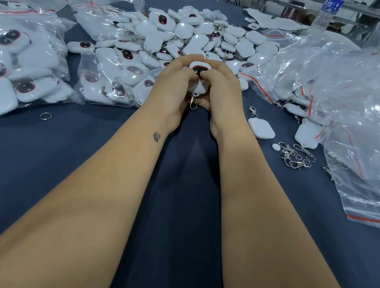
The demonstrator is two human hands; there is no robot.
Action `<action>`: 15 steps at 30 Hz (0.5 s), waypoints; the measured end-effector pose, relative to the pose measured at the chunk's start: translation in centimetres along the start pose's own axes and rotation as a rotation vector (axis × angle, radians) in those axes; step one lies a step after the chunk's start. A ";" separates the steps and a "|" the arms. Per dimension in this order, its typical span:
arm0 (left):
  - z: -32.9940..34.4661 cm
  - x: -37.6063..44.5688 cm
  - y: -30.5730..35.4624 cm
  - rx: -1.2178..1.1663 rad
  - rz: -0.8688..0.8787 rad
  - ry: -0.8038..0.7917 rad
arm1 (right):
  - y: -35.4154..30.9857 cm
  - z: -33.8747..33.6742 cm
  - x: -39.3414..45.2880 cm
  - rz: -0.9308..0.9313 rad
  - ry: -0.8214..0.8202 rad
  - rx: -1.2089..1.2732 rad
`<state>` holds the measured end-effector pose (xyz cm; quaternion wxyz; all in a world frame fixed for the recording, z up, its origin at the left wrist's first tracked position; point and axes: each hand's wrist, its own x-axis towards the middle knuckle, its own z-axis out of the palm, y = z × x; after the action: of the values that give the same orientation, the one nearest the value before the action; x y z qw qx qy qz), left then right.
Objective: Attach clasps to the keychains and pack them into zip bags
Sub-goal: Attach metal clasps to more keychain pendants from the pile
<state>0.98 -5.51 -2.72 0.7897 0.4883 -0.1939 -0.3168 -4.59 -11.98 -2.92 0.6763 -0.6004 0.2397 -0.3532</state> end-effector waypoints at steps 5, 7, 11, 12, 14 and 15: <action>0.0 -0.1 0.0 -0.001 0.006 0.006 | 0.0 -0.1 -0.2 -0.026 -0.018 -0.001; -0.1 0.0 0.0 0.004 0.002 0.007 | 0.0 -0.1 -0.2 -0.028 -0.021 -0.020; -0.1 -0.1 0.0 0.002 -0.002 0.009 | -0.1 0.0 -0.3 -0.029 -0.018 -0.037; -0.1 -0.1 0.0 -0.003 -0.002 0.011 | -0.1 0.0 -0.3 -0.027 -0.012 -0.033; -0.1 -0.2 0.1 -0.023 -0.001 0.012 | -0.1 0.0 -0.3 -0.020 0.001 -0.010; 0.0 -0.2 0.1 -0.034 -0.001 0.011 | -0.2 0.1 -0.3 -0.016 0.006 0.002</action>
<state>0.86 -5.30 -2.68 0.7987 0.4767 -0.1840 -0.3177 -4.79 -11.68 -2.75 0.6735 -0.6004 0.2365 -0.3605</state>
